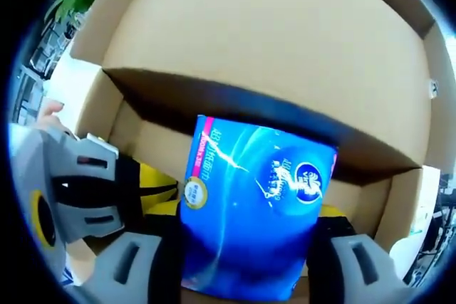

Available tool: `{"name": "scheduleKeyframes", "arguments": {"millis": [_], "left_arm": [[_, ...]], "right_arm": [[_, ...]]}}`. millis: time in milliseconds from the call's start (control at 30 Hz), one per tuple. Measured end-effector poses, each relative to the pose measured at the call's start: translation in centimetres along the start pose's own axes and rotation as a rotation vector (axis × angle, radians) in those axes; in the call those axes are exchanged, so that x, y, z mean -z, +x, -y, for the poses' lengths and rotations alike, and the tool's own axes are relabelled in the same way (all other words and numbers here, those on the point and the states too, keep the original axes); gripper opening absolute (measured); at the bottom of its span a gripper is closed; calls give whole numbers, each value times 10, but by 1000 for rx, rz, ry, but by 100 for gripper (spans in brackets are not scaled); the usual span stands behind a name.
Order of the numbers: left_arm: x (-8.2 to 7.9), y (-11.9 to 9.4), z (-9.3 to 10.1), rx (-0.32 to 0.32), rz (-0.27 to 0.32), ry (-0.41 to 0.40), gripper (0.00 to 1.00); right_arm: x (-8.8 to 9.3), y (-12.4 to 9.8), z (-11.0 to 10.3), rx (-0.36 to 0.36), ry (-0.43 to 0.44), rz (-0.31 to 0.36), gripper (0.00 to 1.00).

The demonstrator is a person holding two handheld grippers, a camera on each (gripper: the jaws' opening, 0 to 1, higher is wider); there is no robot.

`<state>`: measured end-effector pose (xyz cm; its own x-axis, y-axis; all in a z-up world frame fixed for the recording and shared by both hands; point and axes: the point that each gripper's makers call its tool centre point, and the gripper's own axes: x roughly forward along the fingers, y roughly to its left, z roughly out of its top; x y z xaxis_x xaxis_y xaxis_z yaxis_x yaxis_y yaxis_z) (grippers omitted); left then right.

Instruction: Operate the shoe box by opening the lid, removing the specified soft item, and placing it in the target area until the item is outside and the box remains undamaged.

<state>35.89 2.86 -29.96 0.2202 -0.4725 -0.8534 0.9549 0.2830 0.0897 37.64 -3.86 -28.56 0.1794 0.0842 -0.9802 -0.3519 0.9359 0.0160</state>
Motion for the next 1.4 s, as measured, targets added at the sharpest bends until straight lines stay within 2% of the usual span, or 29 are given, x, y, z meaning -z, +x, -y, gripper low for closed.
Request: {"name": "scheduleKeyframes", "arguments": {"millis": [333, 667, 867, 1400], "left_arm": [[0, 0, 0, -1, 1, 1, 0], [0, 0, 0, -1, 0, 1, 0], [0, 0, 0, -2, 1, 1, 0], [0, 1, 0, -2, 2, 2, 0]], "right_arm": [[-6, -10, 2, -11, -3, 14, 68], [5, -25, 1, -8, -5, 27, 68], [4, -40, 3, 2, -10, 32, 68], [4, -84, 24, 17, 2, 84, 67]]}}
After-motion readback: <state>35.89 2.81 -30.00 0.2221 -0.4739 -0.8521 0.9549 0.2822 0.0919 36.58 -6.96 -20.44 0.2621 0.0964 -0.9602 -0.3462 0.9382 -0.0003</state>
